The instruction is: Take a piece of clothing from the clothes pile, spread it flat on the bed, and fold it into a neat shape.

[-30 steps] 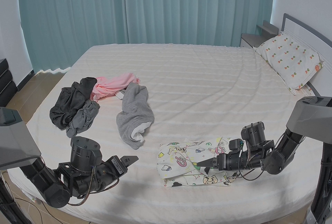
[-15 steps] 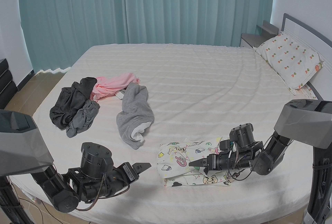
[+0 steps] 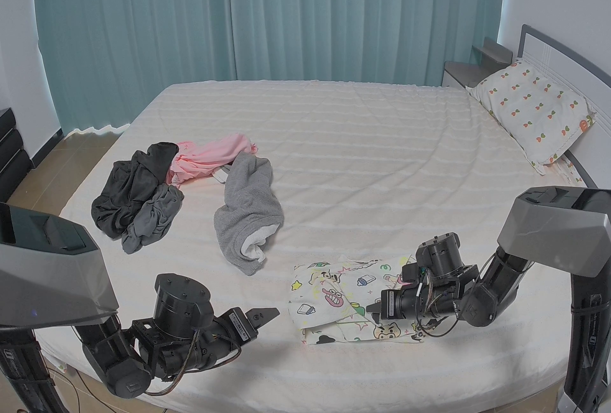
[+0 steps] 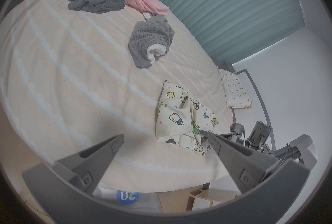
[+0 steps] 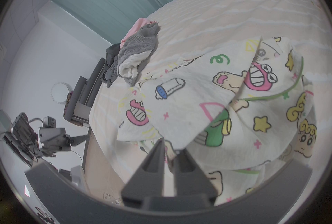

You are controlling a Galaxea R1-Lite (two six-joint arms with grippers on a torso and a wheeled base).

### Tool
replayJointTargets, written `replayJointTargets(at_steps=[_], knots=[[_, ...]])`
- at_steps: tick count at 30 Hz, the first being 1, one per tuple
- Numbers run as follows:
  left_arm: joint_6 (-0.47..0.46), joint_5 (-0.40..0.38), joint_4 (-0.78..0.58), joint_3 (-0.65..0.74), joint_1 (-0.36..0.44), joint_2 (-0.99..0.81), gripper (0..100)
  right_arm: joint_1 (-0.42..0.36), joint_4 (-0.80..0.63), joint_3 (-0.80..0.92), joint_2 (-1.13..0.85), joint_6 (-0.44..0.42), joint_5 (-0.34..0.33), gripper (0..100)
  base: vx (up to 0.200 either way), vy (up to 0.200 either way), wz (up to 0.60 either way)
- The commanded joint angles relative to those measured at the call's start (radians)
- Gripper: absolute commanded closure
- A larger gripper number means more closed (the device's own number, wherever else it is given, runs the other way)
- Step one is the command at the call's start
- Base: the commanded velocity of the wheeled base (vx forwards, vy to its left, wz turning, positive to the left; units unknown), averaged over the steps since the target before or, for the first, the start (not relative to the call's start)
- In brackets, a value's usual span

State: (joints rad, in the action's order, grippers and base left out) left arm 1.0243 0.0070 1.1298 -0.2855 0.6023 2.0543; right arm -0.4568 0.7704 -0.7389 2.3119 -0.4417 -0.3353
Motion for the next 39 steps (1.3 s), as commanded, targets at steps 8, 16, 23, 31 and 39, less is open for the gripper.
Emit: replayJointTargets(at_steps=[8,16,23,31,39], knots=[[0.000,0.004,0.002,0.006,-0.001,0.003,0,0.099,-0.002,0.139,-0.146,0.077,-0.085,100,0.000,0.000,0.00],[0.000,0.005,0.002,0.006,-0.003,0.003,0,0.202,-0.131,0.147,-0.184,0.212,-0.169,100,0.000,0.000,0.00],[0.000,0.037,0.002,0.003,-0.001,0.007,0,0.279,-0.323,0.113,-0.198,0.388,-0.195,100,0.000,0.000,0.00],[0.000,0.039,0.002,0.003,-0.003,0.007,0,0.303,-0.438,0.098,-0.192,0.477,-0.197,100,0.000,0.000,0.00],[0.002,0.039,0.002,0.005,-0.003,0.007,0,0.316,-0.461,0.053,-0.212,0.472,-0.217,100,0.000,0.000,0.00]])
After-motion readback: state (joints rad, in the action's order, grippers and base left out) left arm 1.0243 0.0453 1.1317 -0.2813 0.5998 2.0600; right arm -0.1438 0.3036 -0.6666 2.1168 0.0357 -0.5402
